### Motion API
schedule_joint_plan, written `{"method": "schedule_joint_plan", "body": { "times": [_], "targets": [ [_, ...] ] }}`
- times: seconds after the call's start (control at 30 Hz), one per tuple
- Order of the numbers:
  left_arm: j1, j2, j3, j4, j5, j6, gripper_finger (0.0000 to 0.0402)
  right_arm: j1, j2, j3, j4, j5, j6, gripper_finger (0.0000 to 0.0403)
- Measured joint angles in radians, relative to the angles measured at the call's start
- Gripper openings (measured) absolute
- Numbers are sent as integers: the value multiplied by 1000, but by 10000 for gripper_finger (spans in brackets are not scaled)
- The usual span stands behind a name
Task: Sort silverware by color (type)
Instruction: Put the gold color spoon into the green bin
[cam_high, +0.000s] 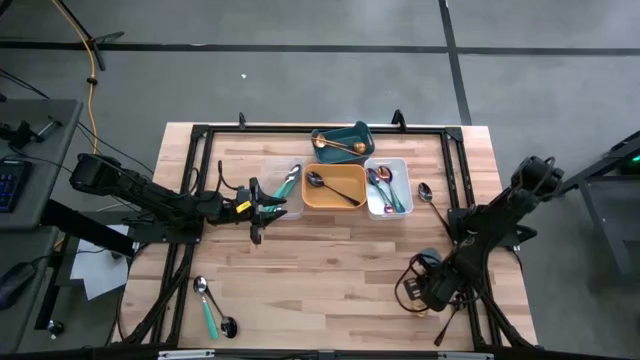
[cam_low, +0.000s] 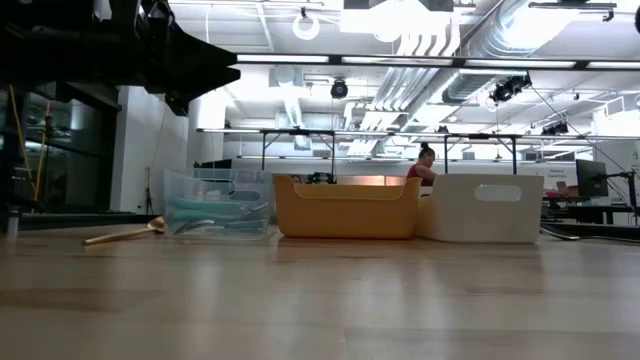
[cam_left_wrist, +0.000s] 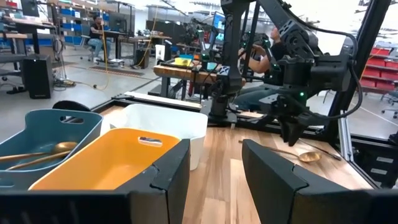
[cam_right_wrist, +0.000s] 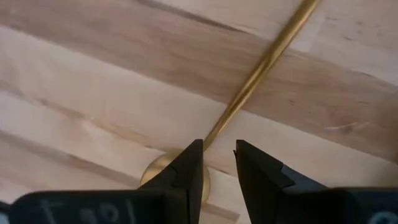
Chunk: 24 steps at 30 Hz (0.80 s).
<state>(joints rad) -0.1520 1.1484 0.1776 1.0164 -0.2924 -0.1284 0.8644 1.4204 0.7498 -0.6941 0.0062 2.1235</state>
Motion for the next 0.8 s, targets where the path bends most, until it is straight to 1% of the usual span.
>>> {"method": "schedule_joint_plan", "body": {
  "times": [0.1, 0.27, 0.43, 0.7, 0.8],
  "targets": [
    [0, 0, 0, -2, 0, 0, 140, 9, 17, 0, -1, 12, 61, 89],
    [0, 0, 0, -2, 0, 0, 140, 8, 81, 0, 1, 1, 150, 89],
    [0, 0, 0, -3, 0, 0, 140, -1, 115, 0, 23, -17, 154, 89],
    [0, 0, 0, -3, 0, 0, 140, -1, 118, -1, 24, -1, 154, 89],
    [0, 0, 0, -3, 0, 0, 140, -1, 141, 3, 26, -16, 147, 89]
  ]
}}
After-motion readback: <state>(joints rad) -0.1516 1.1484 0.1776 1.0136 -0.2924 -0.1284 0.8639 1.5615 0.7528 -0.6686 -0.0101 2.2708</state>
